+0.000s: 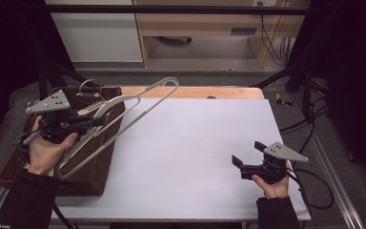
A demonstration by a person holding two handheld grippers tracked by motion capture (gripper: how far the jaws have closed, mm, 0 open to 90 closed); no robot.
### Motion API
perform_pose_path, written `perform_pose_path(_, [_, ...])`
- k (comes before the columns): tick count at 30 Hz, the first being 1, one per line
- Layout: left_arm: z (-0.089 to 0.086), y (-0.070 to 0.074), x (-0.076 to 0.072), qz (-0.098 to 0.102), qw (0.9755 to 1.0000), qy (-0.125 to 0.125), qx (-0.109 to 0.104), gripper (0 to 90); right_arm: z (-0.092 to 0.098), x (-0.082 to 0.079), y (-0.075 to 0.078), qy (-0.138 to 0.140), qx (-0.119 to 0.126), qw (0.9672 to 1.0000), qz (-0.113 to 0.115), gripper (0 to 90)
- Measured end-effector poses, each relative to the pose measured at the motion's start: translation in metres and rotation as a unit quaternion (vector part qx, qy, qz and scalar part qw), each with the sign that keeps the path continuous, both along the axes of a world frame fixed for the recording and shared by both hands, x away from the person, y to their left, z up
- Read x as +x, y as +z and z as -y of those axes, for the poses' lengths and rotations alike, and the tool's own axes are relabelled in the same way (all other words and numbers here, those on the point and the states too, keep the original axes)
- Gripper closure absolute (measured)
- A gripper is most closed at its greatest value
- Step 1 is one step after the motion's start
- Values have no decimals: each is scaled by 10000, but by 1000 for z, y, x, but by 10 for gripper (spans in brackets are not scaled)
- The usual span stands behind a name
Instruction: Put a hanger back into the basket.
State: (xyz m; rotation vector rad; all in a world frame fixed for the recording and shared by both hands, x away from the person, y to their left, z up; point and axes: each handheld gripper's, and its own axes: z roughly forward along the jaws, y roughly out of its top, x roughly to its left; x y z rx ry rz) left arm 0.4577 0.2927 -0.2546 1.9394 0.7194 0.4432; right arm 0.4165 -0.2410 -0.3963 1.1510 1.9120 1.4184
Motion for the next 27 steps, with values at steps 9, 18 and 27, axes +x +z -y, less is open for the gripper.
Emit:
perform_pose_path(9, [-34, 2, 10, 36, 9995, 285, 130, 858, -1, 0, -1, -11, -22, 10000, -10, 22])
perform_pose_path(18, [-68, -4, 21, -26, 9979, 608, 217, 858, -1, 0, -1, -19, -24, 10000, -13, 21])
perform_pose_path(27, [-94, -15, 28, -138, 9956, 817, 431, 858, -2, 1, -2, -31, -32, 10000, -48, 22])
